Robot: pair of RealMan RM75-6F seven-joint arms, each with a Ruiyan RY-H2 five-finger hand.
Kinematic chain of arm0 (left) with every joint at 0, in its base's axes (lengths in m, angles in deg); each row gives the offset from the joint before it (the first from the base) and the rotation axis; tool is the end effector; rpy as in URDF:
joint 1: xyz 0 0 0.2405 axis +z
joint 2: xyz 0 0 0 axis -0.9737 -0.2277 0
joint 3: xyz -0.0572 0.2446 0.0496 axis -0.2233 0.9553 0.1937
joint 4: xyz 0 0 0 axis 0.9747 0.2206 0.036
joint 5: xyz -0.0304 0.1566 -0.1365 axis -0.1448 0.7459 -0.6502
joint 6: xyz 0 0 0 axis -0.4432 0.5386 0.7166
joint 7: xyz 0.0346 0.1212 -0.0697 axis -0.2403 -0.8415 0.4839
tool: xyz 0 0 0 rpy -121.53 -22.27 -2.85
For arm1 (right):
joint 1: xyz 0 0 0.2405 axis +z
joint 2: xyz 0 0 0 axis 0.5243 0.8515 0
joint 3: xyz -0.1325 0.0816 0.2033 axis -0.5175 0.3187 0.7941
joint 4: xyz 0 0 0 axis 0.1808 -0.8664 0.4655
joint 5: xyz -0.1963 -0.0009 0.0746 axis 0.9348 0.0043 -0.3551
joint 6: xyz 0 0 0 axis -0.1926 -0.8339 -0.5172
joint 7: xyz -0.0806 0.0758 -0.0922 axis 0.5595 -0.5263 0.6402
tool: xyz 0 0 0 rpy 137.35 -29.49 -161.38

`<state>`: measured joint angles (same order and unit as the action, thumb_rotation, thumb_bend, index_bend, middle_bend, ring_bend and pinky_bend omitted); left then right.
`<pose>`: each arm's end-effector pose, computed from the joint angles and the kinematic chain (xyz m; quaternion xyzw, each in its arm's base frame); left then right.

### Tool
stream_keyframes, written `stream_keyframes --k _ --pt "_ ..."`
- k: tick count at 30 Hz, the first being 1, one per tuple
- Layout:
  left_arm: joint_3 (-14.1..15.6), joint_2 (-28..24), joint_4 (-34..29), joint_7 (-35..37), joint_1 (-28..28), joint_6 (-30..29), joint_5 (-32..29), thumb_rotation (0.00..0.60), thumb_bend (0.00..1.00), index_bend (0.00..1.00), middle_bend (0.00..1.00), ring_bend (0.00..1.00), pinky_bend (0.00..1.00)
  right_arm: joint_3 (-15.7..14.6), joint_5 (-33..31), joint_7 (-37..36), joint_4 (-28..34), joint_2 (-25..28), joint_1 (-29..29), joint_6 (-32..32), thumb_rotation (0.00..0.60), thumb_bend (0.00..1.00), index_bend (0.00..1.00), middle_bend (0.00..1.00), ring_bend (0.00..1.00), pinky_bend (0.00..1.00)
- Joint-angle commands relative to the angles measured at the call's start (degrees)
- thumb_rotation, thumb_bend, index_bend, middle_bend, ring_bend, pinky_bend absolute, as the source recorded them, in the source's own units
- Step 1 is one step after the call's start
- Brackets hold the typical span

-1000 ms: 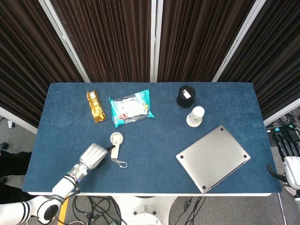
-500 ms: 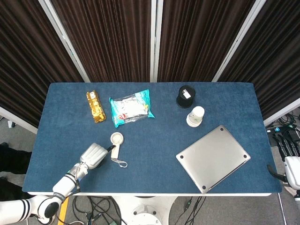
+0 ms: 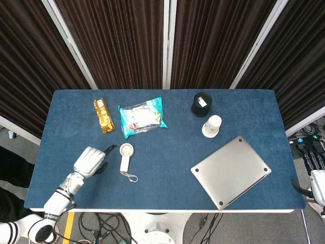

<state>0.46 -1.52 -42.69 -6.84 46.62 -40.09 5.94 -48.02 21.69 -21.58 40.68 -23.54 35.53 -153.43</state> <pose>-0.2011 0.2744 0.0357 -0.7531 -0.3434 -0.3674 0.4243 -0.3644 -0.1746 0.1929 0.5907 -0.4188 0.3503 0.5941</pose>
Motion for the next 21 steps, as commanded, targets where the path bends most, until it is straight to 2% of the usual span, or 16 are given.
stream_keyframes --k 1,3,5,8,10,11,13,16,21 --pt "-0.9 -3.2 0.6 7.2 4.4 -9.1 5.8 0.600 0.45 0.14 0.77 0.81 0.79 0.0 0.1 0.1 0.0 0.0 0.0 -0.1 0.600 0.20 0.00 0.00 0.00 0.00" --pt "-0.8 -3.9 1.6 9.7 6.0 -12.1 6.8 0.600 0.43 0.14 0.73 0.77 0.76 0.0 0.2 0.1 0.0 0.0 -0.1 -0.3 0.600 0.20 0.00 0.00 0.00 0.00" --pt "-0.8 -4.2 3.0 11.6 7.4 -14.6 7.6 0.600 0.41 0.14 0.67 0.69 0.73 0.0 0.1 0.2 0.0 -0.1 -0.1 -0.3 0.600 0.20 0.00 0.00 0.00 0.00" --pt "-0.7 -3.7 5.9 13.7 9.6 -18.3 8.6 0.600 0.33 0.14 0.50 0.45 0.63 0.0 0.1 0.3 0.0 -0.1 -0.1 -0.3 0.600 0.20 0.00 0.00 0.00 0.00" --pt "-0.7 -3.0 7.4 14.4 10.9 -20.2 8.7 0.600 0.24 0.14 0.30 0.22 0.47 0.0 0.1 0.4 0.0 -0.1 -0.1 -0.3 0.600 0.20 0.00 0.00 0.00 0.00" --pt "-0.7 -2.8 8.1 14.9 11.5 -21.0 8.8 0.600 0.22 0.14 0.27 0.19 0.43 0.0 0.1 0.5 0.0 -0.1 -0.1 -0.2 0.600 0.20 0.00 0.00 0.00 0.00" --pt "-0.4 -2.5 9.9 16.8 12.9 -23.1 9.3 0.600 0.11 0.14 0.13 0.05 0.27 0.0 0.1 0.6 0.1 -0.1 -0.1 -0.2 0.600 0.20 0.00 0.00 0.00 0.00" --pt "0.0 -2.1 12.5 19.2 14.6 -25.1 10.0 0.600 0.01 0.14 0.07 0.00 0.16 0.0 0.1 0.6 0.1 -0.1 -0.2 -0.3 0.600 0.20 0.00 0.00 0.00 0.00" --pt "1.7 -4.0 13.4 18.7 16.5 -24.9 10.4 0.600 0.00 0.14 0.07 0.00 0.13 0.0 0.2 0.5 0.4 0.1 -0.4 -0.7 0.600 0.20 0.00 0.00 0.00 0.00"
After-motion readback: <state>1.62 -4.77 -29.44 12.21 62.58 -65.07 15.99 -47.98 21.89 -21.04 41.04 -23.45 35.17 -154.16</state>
